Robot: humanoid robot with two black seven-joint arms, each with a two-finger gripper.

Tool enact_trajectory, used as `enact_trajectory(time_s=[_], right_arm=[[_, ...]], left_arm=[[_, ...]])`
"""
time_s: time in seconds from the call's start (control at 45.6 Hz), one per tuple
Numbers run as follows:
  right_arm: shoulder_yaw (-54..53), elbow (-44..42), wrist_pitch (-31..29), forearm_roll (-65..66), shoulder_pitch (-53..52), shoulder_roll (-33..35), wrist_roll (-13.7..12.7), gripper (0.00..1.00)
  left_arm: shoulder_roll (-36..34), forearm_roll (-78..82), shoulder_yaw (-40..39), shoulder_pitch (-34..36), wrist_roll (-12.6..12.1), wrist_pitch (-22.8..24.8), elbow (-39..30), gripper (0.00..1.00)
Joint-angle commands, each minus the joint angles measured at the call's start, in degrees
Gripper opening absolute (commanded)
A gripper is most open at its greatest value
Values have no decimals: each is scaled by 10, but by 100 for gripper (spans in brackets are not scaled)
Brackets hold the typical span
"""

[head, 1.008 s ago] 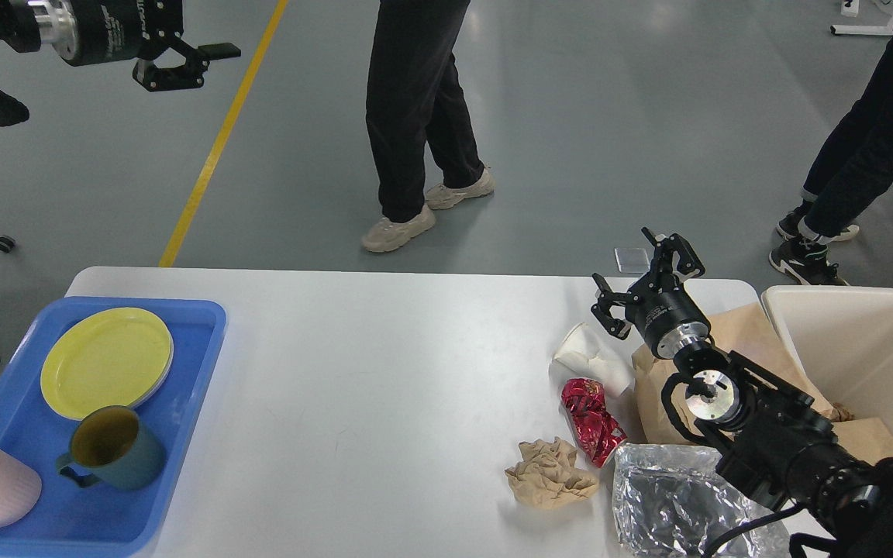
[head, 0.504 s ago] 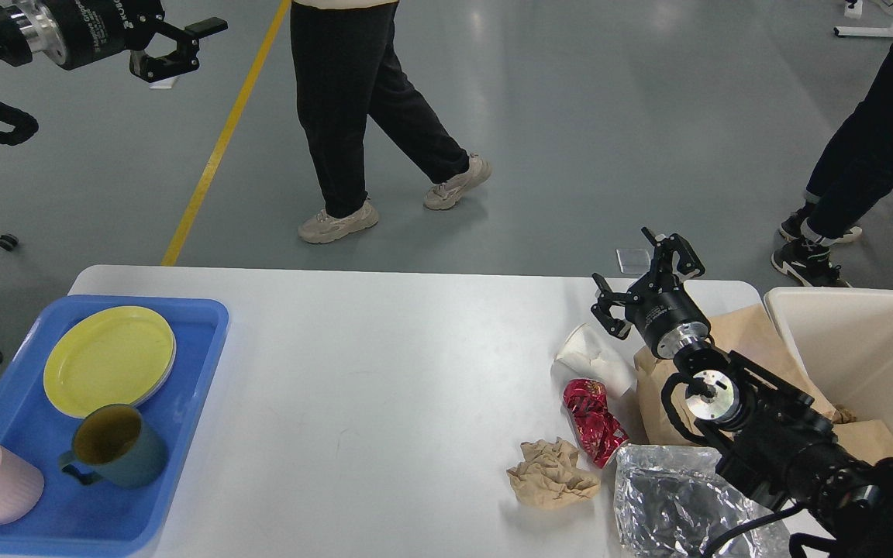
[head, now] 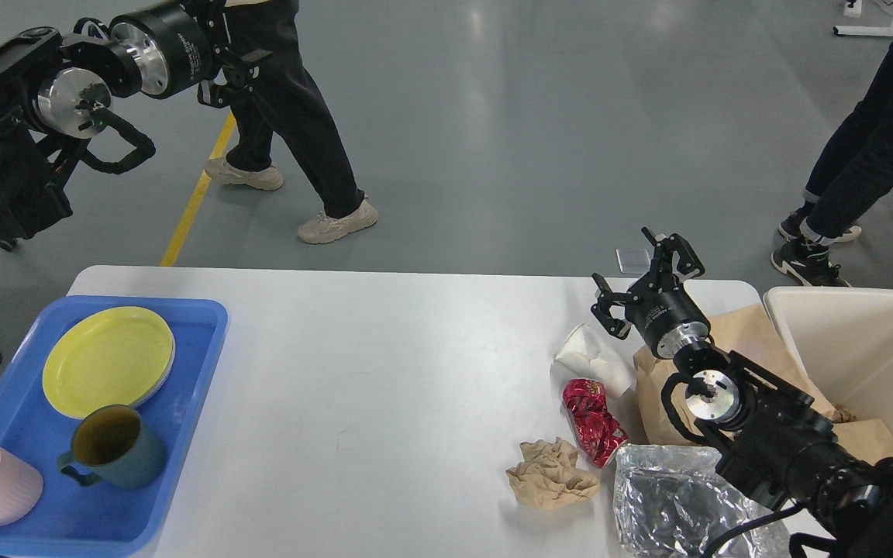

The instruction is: Tidy desktop

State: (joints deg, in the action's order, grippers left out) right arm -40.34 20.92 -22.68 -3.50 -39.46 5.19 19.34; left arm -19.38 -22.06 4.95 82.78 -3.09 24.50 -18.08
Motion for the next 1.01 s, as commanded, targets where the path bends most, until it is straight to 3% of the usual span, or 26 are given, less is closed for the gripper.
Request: enact_trajectory(time_s=[0.0, 0.307, 0.679, 0.986], right_arm=[[0, 0, 0, 0, 0, 0, 0, 100], [0, 0, 0, 0, 0, 0, 0, 100], [0, 0, 0, 0, 0, 0, 0, 100], [0, 0, 0, 0, 0, 0, 0, 100]], left_arm=[[1, -5, -16, -18, 0, -11, 0, 96], [14, 1, -259, -168, 0, -12, 0, 96], [36, -6, -282, -292, 0, -16, 2, 96], [59, -5, -373, -339, 9, -29, 9, 96]])
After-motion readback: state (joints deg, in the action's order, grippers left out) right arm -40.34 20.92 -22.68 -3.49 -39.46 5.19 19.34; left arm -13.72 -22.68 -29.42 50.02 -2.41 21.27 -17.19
